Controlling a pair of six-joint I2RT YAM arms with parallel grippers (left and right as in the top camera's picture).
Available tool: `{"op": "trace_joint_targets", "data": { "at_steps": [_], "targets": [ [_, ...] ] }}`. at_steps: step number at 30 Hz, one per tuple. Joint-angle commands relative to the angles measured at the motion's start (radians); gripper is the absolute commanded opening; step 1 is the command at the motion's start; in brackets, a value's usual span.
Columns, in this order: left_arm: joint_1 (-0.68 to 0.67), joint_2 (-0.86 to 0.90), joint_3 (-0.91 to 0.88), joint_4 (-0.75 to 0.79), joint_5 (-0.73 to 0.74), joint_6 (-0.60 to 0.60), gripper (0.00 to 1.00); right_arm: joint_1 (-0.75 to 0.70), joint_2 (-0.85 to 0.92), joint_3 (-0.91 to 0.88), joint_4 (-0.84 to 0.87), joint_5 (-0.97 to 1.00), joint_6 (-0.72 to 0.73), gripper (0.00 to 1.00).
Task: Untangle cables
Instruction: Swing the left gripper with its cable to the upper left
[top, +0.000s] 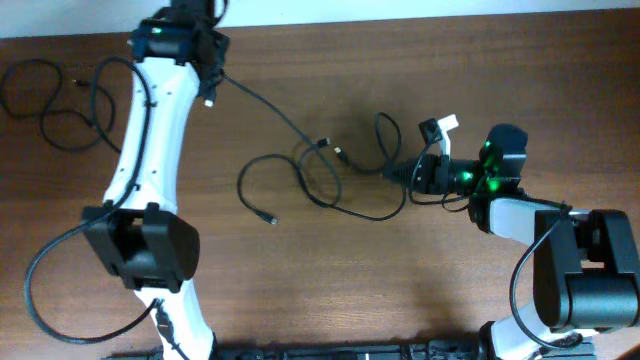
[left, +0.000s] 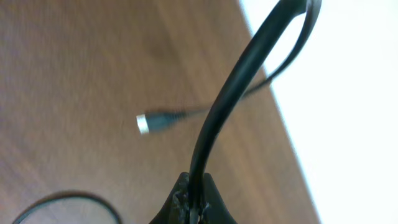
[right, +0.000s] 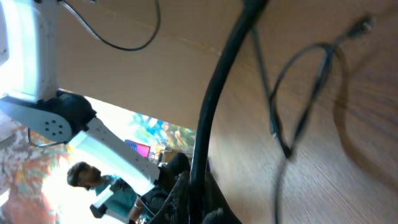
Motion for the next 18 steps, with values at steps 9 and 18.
{"op": "trace_joint_targets", "data": {
  "at_steps": [9,18],
  "targets": [
    [0.238,-0.262,0.012,0.232,0.002,0.173,0.00,-0.011,0.006,-0.093,-0.380,0.480,-0.352,0.04],
    [0.405,-0.301,0.012,0.240,0.009,0.246,0.00,-0.288,-0.132,-0.047,-0.452,0.485,-0.357,0.04]
  ]
}}
